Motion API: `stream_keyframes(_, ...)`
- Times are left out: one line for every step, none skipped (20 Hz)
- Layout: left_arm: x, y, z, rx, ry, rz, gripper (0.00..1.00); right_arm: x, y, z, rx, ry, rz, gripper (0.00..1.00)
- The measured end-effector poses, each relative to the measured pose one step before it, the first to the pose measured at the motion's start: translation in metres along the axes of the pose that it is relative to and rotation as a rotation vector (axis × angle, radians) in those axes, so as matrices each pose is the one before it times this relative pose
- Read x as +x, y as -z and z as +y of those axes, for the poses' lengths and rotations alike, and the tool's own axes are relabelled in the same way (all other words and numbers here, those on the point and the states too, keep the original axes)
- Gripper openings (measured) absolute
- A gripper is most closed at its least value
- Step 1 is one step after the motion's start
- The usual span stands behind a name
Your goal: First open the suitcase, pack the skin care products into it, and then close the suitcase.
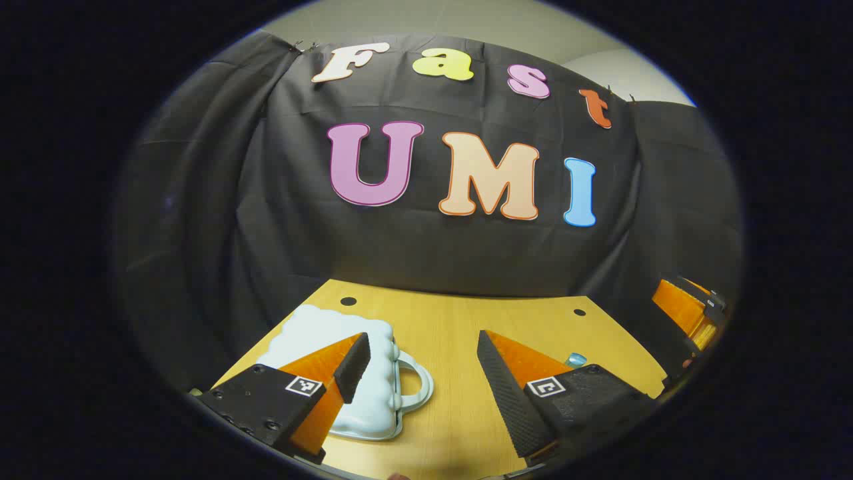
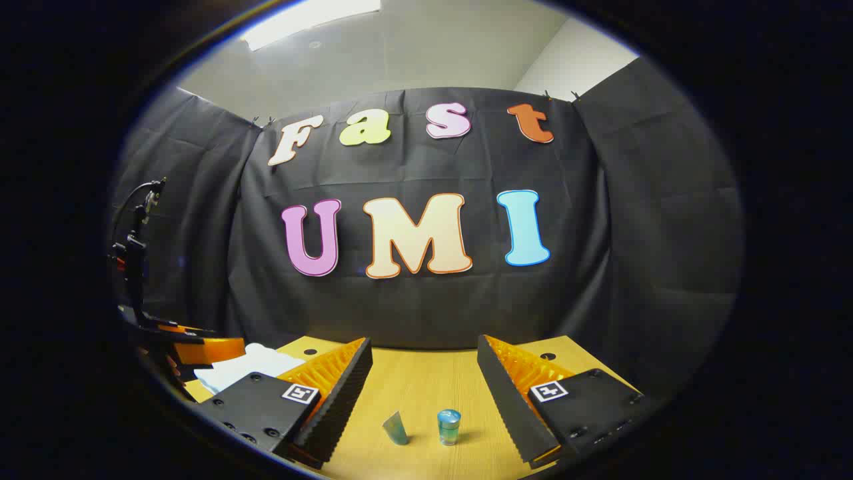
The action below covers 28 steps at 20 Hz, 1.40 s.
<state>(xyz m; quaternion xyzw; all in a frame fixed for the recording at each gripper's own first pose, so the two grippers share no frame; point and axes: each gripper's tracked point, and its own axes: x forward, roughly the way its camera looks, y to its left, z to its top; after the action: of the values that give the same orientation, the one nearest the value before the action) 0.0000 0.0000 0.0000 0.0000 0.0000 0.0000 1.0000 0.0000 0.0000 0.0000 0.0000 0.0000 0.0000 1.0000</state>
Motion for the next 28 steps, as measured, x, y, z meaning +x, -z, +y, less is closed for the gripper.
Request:
stream_keyframes(0.00262, -0.00005, -0.00209, 0.00652, 0.00161, 0.00178, 0.95, 0.00062, 0.0005, -0.00155, 0.00193, -0.00213, -0.00062, 0.99)
stream_keyframes(0.00277, 0.00015, -0.00281, 0.0056, 0.00573, 0.00151, 0.95, 0.00107, 0.00069, -0.00108, 0.00223, 0.00031, -0.00379, 0.99)
stream_keyframes(0.00237, 0.00012, -0.00208, 0.00407, 0.005, 0.00513, 0.95, 0.00128, -0.00037, -0.00169, 0.00092, 0.00315, -0.00259, 0.99)
stream_keyframes(0.00227, 0.00282, -0.00102, 0.00291, 0.00032, 0.01175, 0.95, 0.00202, 0.00206, -0.00205, 0.00238, 0.00355, 0.00567, 0.99)
stream_keyframes(0.00191, 0.0008, -0.00102, -0.00078, -0.00007, 0.00958, 0.95, 0.00209, 0.00198, -0.00024, 0.00538, -0.00419, 0.00888, 1.0)
stream_keyframes(0.00144, 0.00129, -0.0034, 0.00002, 0.0075, 0.00598, 0.95, 0.00114, 0.0009, 0.00176, 0.00152, -0.00622, 0.00163, 1.0)
stream_keyframes(0.00264, 0.00164, -0.00143, 0.00047, 0.00257, 0.00733, 0.95, 0.00141, 0.00038, -0.0019, -0.00407, 0.00092, -0.00033, 0.99)
stream_keyframes(0.00339, 0.00396, 0.00017, -0.00221, -0.00111, 0.01118, 0.95, 0.00144, 0.00333, -0.00373, -0.00527, 0.00733, 0.0047, 0.99)
stream_keyframes(0.00439, 0.00323, -0.00211, -0.00674, 0.00293, 0.01655, 0.95, 0.00061, 0.00235, -0.00228, 0.00076, 0.00406, 0.0102, 0.99)
stream_keyframes(0.00474, 0.00568, -0.00247, -0.01122, 0.00613, 0.02441, 0.95, -0.00049, 0.00284, -0.00027, 0.00611, -0.00154, 0.00834, 0.99)
stream_keyframes(0.00474, 0.00514, -0.00175, -0.00423, 0.00564, 0.03381, 0.95, 0.00012, 0.00044, -0.00082, 0.00538, -0.00113, 0.00136, 0.99)
stream_keyframes(0.00675, 0.00754, 0.00034, 0.00161, -0.00094, 0.03671, 0.95, 0.00065, 0.00148, -0.00277, 0.00116, 0.00233, 0.00229, 0.99)
stream_keyframes(0.00674, 0.00476, 0.00088, 0.00111, 0.00038, 0.03842, 0.95, 0.00076, 0.0021, -0.00271, -0.00114, 0.00417, 0.00861, 1.0)
stream_keyframes(0.00964, 0.00546, 0.00143, -0.00248, 0.00457, 0.03752, 0.95, -0.00005, 0.00399, -0.00266, -0.00045, 0.00437, 0.00949, 0.99)
stream_keyframes(0.00854, 0.00146, 0.00018, -0.00503, 0.00607, 0.03306, 0.95, -0.00015, 0.00197, -0.00288, 0.00108, 0.00399, 0.00692, 0.99)
stream_keyframes(0.00754, 0.00325, 0.00071, -0.00377, 0.00531, 0.03496, 0.95, -0.00076, 0.00277, -0.00245, 0.00178, 0.00348, 0.00612, 0.99)
stream_keyframes(0.00861, 0.0026, 0.00152, -0.00457, 0.00302, 0.04161, 0.95, 0.0001, 0.00164, -0.0024, 0.00211, 0.00438, 0.00694, 0.99)
stream_keyframes(0.00738, 0.00464, 0.00233, -0.00422, -0.0047, 0.04983, 0.96, 0.00014, 0.00393, -0.00298, 0.00255, 0.00491, 0.00644, 0.99)
stream_keyframes(0.00648, 0.00446, 0.00366, -0.00753, -0.0104, 0.05713, 0.95, -0.00055, 0.00155, -0.00206, 0.00207, 0.00498, 0.00608, 0.99)
stream_keyframes(0.00798, 0.00478, 0.00325, -0.0122, -0.00794, 0.05457, 0.95, -0.00015, 0.00142, -0.00257, 0.00234, 0.0048, 0.00261, 0.99)
stream_keyframes(0.00872, 0.00084, 0.0013, -0.01463, 0.00004, 0.042, 0.95, -0.00092, 0.00099, -0.00285, 0.00193, 0.00702, 0.00153, 1.0)
stream_keyframes(0.00631, 0.00387, 0.00086, -0.01796, 0.00154, 0.04909, 0.95, 0.00037, 0.00272, -0.0039, 0.00162, 0.00958, 0.0048, 1.0)
stream_keyframes(0.00824, 0.00135, 0.00071, -0.02007, 0.00357, 0.0536, 0.95, -0.00048, 0.00101, -0.00397, 0.00277, 0.00919, 0.00415, 0.99)
stream_keyframes(0.00796, 0.0024, 0.00042, -0.01954, 0.00189, 0.04673, 0.95, -0.00111, 0.00152, -0.00175, 0.00465, 0.00588, 0.00242, 1.0)
stream_keyframes(0.00811, 0.00009, -0.00033, -0.02289, 0.00445, 0.04103, 0.95, -0.00014, 0.0, -0.00223, 0.00524, 0.00485, 0.00234, 1.0)
stream_keyframes(0.00934, -0.00142, 0.00134, -0.0079, -0.00196, 0.03004, 0.95, -0.00012, 0.00057, -0.0026, 0.00315, 0.00588, -0.0003, 1.0)
stream_keyframes(0.00815, -0.00094, 0.00593, 0.00597, -0.0244, 0.02814, 0.94, -0.00048, -0.00085, -0.00245, 0.0014, 0.00618, -0.00024, 0.98)
stream_keyframes(0.00931, 0.00002, 0.00695, 0.01059, -0.028, 0.02698, 0.94, -0.00057, 0.00106, -0.00177, 0.00143, 0.00503, 0.00159, 0.98)
